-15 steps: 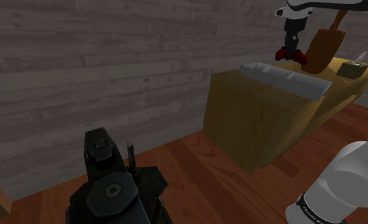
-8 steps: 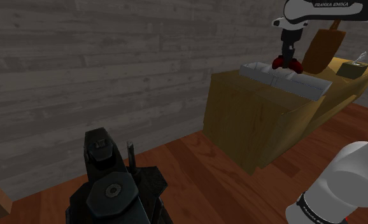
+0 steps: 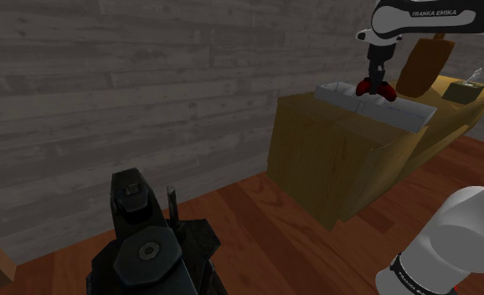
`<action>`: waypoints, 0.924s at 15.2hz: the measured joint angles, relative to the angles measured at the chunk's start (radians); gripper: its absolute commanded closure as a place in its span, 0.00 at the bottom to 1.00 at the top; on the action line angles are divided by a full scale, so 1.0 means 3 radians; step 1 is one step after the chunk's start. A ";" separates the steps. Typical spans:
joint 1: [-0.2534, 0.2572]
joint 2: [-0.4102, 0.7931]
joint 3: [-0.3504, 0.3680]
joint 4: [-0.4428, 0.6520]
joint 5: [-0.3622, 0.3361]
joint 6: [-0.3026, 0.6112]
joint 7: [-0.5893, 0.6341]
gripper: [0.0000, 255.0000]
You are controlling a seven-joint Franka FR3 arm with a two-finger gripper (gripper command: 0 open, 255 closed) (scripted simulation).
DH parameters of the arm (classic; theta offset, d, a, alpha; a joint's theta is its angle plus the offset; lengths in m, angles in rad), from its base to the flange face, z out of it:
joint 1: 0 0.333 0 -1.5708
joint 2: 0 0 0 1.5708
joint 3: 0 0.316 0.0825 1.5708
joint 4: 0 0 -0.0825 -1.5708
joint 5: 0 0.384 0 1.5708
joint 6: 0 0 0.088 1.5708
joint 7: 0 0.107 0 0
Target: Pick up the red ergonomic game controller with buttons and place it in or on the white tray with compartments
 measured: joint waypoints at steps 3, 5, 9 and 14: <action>-0.0001 -0.0002 0.0000 -0.0003 -0.0001 0.0003 0.0001 0.00; -0.0002 0.0002 -0.0002 -0.0016 -0.0003 0.0009 0.0003 0.00; -0.0003 0.0006 -0.0004 -0.0016 -0.0003 0.0009 0.0002 0.00; 0.0039 0.0084 0.0086 0.0413 0.0045 -0.0357 -0.0031 0.00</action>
